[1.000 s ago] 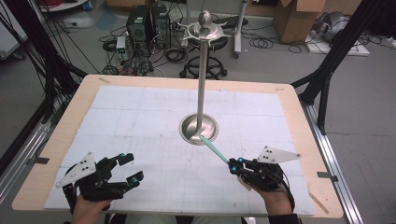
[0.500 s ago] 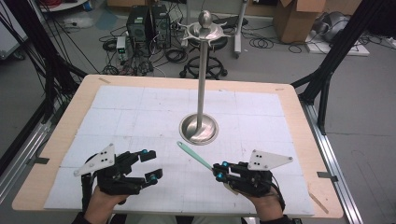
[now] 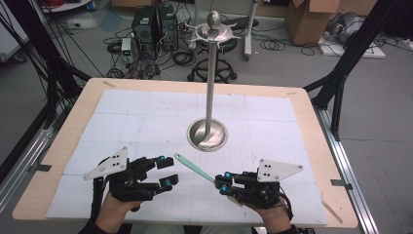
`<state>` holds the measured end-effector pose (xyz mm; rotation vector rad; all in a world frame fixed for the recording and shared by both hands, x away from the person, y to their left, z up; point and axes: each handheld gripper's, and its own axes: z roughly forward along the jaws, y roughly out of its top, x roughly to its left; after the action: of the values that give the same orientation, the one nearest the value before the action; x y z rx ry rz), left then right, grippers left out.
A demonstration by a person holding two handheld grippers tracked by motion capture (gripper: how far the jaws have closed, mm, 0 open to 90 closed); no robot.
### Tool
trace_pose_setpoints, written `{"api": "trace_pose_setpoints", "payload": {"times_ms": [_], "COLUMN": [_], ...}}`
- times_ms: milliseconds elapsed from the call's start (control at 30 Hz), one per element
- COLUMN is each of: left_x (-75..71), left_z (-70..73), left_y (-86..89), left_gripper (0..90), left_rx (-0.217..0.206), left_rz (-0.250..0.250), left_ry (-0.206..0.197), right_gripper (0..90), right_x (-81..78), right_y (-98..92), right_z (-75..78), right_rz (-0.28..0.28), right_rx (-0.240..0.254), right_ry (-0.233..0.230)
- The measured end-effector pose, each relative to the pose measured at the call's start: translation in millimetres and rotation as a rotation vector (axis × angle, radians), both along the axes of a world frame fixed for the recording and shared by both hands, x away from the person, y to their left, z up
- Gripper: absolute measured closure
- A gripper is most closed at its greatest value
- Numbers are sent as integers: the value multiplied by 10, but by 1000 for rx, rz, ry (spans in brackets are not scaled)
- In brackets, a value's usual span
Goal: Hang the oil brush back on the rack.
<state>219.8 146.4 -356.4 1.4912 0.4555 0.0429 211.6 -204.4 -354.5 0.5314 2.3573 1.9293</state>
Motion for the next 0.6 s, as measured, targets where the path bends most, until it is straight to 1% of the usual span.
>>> {"api": "trace_pose_setpoints", "payload": {"times_ms": [67,100,200,233,300,367,433,467,500,567,600], "left_x": [4,6,8,9,16,28,34,34,31,29,30], "left_z": [2,5,21,28,43,52,57,60,64,70,71], "left_y": [-19,-26,-61,-70,-95,-116,-133,-138,-139,-142,-141], "left_gripper": [446,469,492,527,534,544,575,598,598,640,640], "left_rx": [-5,-8,-16,-19,-28,-25,-26,-27,-31,-37,-36], "left_rz": [-16,-24,-47,-50,-57,-65,-74,-78,-83,-86,-89], "left_ry": [3,6,2,-6,-8,-8,-9,-13,-17,-17,-20], "right_gripper": [820,820,819,820,819,819,819,819,819,819,819], "right_x": [-1,-4,-6,-11,-10,-14,-22,-21,-21,-17,-17], "right_y": [5,13,21,32,38,53,69,73,73,80,80], "right_z": [-2,0,0,0,-2,-3,-1,-2,-2,-9,-9], "right_rz": [10,25,32,38,44,54,66,69,69,77,77], "right_rx": [11,29,36,33,31,32,40,40,40,40,40], "right_ry": [-2,-4,-6,-8,-13,-17,-11,-12,-12,-16,-16]}}
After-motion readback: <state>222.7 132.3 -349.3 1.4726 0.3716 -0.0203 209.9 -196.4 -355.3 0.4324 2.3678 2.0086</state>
